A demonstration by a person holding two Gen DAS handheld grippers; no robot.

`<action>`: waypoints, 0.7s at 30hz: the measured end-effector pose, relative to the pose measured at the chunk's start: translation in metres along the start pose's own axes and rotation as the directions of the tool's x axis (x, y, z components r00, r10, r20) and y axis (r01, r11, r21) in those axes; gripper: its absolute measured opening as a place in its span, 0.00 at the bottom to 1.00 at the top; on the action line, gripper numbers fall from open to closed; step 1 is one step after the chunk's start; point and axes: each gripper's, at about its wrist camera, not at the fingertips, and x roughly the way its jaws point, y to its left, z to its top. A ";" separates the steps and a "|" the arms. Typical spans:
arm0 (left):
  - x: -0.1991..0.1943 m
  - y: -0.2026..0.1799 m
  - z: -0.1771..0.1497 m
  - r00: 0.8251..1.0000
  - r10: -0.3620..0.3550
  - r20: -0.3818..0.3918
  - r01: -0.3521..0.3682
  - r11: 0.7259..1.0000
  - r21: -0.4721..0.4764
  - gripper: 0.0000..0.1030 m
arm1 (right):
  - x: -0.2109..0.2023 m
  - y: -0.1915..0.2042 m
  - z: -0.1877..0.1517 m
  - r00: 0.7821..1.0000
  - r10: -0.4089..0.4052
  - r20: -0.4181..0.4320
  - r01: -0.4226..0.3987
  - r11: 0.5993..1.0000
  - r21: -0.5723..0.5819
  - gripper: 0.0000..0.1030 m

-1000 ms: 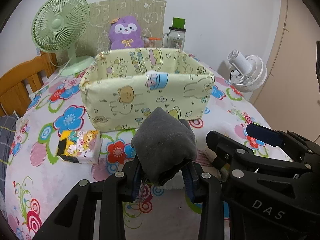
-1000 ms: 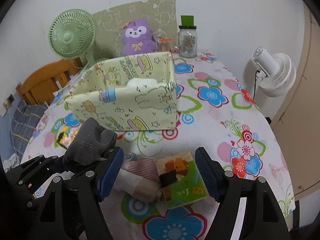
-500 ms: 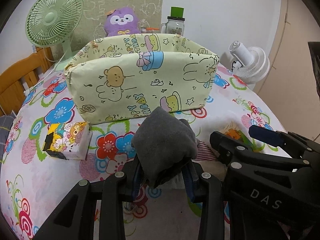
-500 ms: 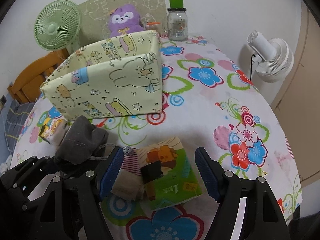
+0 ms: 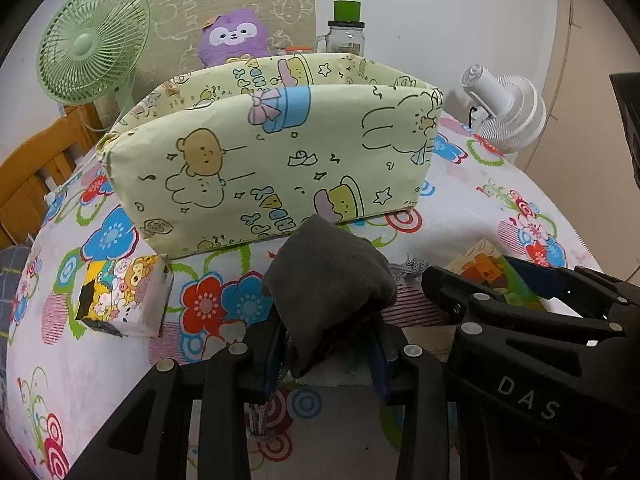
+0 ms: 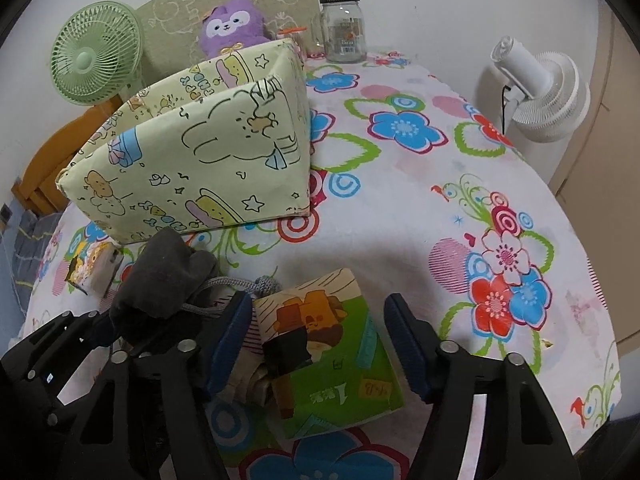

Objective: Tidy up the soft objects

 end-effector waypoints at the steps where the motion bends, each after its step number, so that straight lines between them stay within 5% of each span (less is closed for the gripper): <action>1: 0.001 0.000 0.001 1.000 0.000 -0.002 0.000 1.000 0.000 0.36 | 0.001 0.000 0.000 1.000 0.004 -0.002 -0.004 1.000 0.002 0.63; 21: -0.014 0.009 0.015 1.000 -0.008 0.016 0.008 1.000 -0.029 0.35 | -0.008 0.008 0.013 0.999 0.031 0.039 -0.031 0.999 -0.007 0.54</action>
